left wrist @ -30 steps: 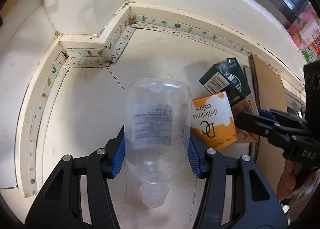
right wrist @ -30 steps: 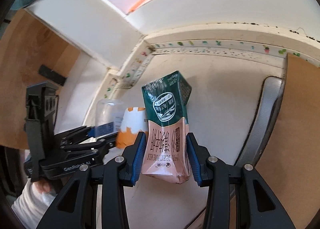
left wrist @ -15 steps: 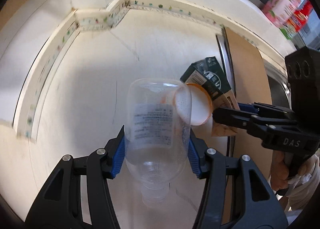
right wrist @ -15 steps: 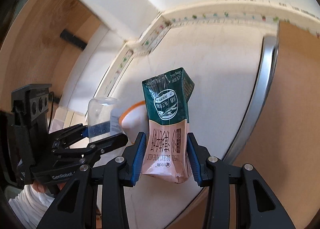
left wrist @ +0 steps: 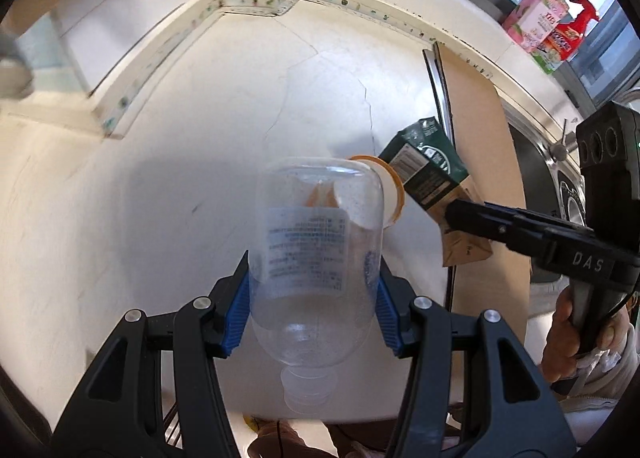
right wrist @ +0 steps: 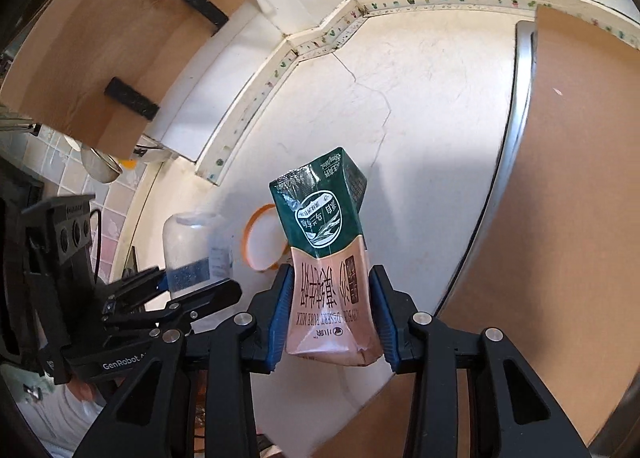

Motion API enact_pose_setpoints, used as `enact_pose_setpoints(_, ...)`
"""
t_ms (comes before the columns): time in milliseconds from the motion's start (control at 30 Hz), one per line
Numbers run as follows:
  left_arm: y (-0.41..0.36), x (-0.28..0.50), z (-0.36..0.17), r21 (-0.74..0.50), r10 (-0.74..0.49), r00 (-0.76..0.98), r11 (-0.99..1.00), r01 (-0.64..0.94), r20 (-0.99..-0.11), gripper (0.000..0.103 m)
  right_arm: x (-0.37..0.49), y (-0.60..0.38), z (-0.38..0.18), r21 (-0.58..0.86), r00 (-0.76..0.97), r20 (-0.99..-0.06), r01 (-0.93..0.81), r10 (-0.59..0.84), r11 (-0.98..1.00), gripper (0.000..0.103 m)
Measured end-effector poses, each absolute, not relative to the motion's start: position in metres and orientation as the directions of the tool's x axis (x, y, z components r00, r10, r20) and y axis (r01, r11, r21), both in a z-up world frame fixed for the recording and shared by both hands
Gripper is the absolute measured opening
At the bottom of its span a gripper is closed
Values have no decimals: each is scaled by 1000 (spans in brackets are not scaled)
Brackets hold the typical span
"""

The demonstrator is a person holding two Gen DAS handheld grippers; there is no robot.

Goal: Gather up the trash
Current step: 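Carry the clear bottle and green milk carton down over the floor bin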

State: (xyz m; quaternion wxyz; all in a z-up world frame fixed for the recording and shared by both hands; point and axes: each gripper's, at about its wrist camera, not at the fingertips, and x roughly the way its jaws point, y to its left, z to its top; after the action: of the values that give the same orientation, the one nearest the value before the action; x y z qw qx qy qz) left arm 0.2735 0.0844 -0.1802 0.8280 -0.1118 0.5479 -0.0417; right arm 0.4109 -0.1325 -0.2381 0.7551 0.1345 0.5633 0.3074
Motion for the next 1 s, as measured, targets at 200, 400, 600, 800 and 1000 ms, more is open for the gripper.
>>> enact_pose_setpoints(200,104,229,-179,-251,-217,399,967,-36,-891,51,354,-121,-218,516,232,-776,-302,586,802,38)
enact_pose_setpoints(400,116,191,-161,-242,-213,439,970,-10,-873,51,308,-111,-204,495,294,-777,-259,556,829,38)
enact_pose_setpoints(600,123,155,-144,-242,-225,475,970,25,-851,51,263,-107,-179,487,345,-762,-250,547,837,38)
enact_pose_setpoints(800,130,113,-149,-270,-274,466,960,77,-841,51,206,-94,-170,471,360,-767,-247,531,847,38)
enact_pose_setpoints(1000,125,70,-180,-261,-289,403,957,125,-869,51,136,-83,-194,461,322,-798,-216,509,860,38)
